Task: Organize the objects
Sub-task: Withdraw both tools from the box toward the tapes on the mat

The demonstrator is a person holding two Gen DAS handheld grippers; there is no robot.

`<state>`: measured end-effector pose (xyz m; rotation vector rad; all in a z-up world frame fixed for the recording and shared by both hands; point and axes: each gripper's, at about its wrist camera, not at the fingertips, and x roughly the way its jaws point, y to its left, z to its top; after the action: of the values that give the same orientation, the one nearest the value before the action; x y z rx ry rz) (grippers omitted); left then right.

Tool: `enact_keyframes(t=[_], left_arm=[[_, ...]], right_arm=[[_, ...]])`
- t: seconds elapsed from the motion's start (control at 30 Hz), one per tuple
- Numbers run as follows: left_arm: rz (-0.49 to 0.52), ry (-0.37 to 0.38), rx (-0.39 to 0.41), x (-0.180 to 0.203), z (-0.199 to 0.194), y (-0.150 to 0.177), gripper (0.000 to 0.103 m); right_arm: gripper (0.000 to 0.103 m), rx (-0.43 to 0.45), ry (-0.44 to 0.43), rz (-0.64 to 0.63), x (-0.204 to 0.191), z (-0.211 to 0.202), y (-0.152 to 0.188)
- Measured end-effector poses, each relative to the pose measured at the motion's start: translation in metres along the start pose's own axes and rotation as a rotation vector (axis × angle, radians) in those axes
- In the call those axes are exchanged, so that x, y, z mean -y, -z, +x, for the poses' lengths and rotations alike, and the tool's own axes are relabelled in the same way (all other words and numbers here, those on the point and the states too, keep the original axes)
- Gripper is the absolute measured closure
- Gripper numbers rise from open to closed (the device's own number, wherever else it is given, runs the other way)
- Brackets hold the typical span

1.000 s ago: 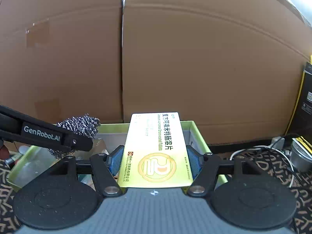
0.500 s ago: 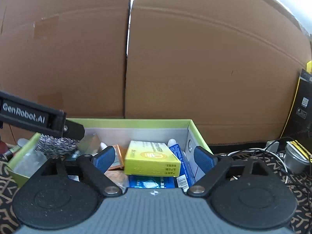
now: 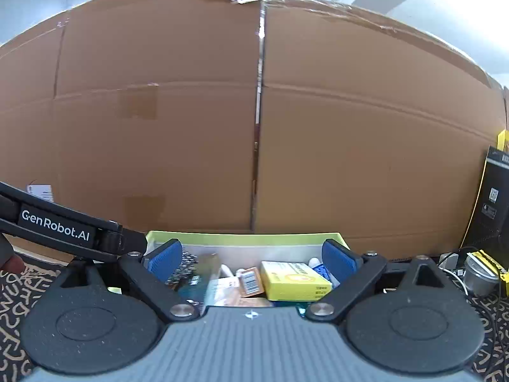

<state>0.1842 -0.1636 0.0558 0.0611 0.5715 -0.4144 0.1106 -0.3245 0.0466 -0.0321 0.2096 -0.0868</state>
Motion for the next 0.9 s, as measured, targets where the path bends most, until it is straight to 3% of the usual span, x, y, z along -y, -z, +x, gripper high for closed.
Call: enact_keyframes(t=[0.47,0.8,0.9], left_arm=[[-0.012,-0.096,-0.055,-0.094,-0.033,0.049,0.000],[-0.108,-0.145,-0.169,-0.172,-0.016,0.094,0.000],[-0.128,-0.149,-0.180,-0.186,-0.009,0.099,0.000]], right_arm=[[0.005,-0.025,-0.127,-0.026,-0.064,-0.030,0.015],[0.005,-0.085,-0.282,-0.108,-0.141,-0.032,0.044],[0.011,-0.133,-0.317,-0.130,-0.162,-0.022,0.052]])
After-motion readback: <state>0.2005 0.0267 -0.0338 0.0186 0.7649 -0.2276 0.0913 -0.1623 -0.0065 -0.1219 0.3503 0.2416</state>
